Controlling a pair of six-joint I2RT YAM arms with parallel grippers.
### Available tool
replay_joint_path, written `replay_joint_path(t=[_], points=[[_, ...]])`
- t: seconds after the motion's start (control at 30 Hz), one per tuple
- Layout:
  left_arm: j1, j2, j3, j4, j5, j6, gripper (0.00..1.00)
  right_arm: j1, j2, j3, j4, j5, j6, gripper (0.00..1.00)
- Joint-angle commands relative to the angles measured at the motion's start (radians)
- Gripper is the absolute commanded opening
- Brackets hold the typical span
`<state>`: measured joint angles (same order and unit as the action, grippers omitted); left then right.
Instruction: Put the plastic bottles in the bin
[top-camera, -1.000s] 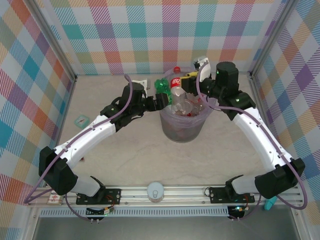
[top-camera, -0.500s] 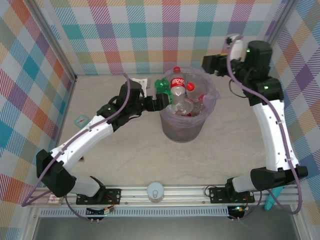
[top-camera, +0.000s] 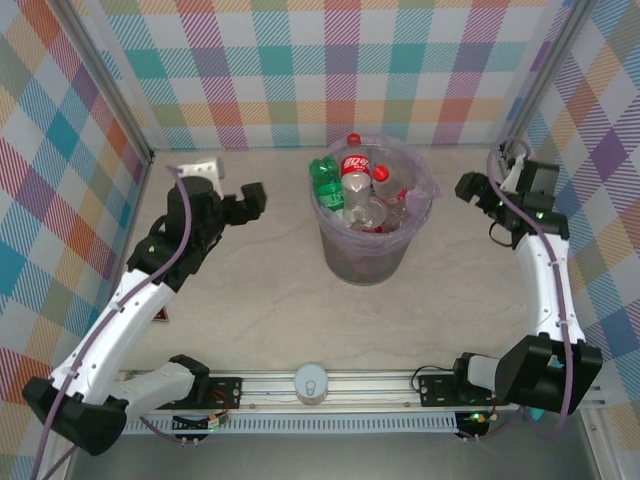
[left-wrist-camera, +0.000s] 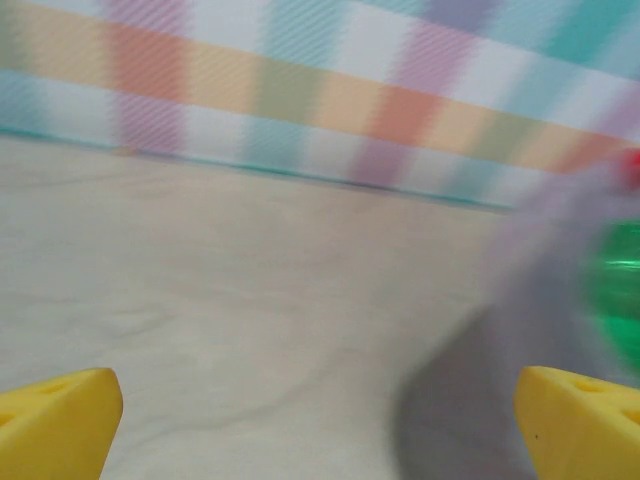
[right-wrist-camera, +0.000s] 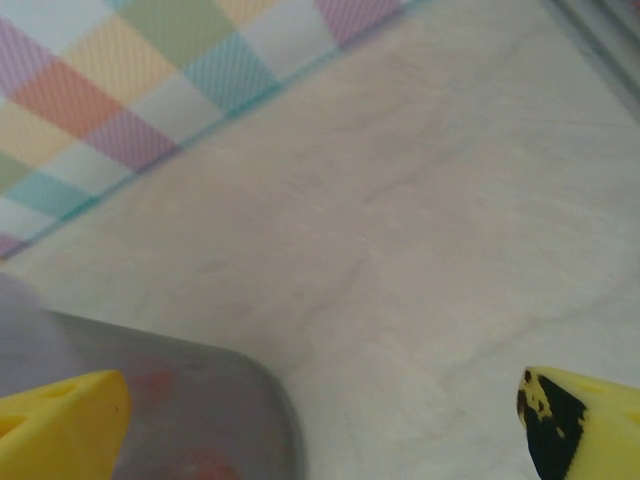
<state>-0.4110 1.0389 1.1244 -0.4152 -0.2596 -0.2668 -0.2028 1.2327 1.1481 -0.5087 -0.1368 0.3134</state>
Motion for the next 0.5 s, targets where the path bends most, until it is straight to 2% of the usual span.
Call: replay_joint_path(t=[0.0,0.17,0.33,0.37,0.4,0.47], points=[[0.053,-0.009,-0.161,0.010,-0.267,0.028,1.00,0.004,-0.014,-0.129,0.144,0.174,0.015,0.99],[0.094,0.022,-0.364,0.199,-0.396,0.023,1.00,0.027,-0.018,-0.349,0.320,0.247,-0.028,0.99],[0.107,0.129,-0.527,0.458,-0.412,0.057,1.00,0.067,0.011,-0.533,0.571,0.272,-0.036,0.99],[0.111,0.159,-0.537,0.500,-0.415,0.074,1.00,0.080,0.027,-0.548,0.613,0.274,-0.044,0.99],[0.121,0.187,-0.508,0.471,-0.399,0.075,1.00,0.097,0.045,-0.565,0.663,0.276,-0.058,0.99],[0.126,0.240,-0.505,0.562,-0.389,0.124,1.00,0.134,0.088,-0.586,0.751,0.280,-0.073,0.99]])
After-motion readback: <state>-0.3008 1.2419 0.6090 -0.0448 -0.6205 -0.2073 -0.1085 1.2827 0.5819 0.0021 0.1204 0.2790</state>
